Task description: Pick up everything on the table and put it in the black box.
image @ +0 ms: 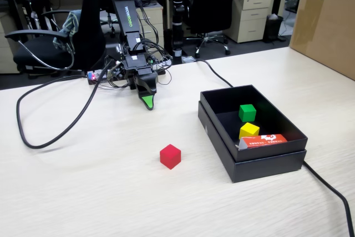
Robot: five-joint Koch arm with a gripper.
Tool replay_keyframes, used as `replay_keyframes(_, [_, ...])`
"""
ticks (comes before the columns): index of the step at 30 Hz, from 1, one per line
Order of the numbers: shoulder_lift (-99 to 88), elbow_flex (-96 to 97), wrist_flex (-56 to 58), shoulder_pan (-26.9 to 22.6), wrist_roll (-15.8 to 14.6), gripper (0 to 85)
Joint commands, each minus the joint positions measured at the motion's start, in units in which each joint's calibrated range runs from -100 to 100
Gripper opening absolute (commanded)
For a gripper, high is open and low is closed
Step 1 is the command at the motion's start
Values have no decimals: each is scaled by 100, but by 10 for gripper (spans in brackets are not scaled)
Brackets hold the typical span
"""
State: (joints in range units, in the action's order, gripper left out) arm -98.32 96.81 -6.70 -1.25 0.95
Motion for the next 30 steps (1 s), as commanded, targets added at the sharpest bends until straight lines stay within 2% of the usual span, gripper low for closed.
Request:
replay_keyframes(1, [27, 84, 173, 0, 10, 488])
replay_keyframes(17, [15, 93, 173, -5, 10, 488])
replay_keyframes(18, [15, 84, 173, -24, -10, 488])
replay_keyframes(21, [15, 75, 173, -210, -327, 489])
replay_keyframes(23, [15, 29, 173, -220, -347, 485])
replay_keyframes(25, [38, -98, 208, -176, -234, 477])
replay_keyframes(27, [61, -524, 795, -93, -122, 477])
replay_keyframes(30, [61, -1149, 1469, -83, -147, 488])
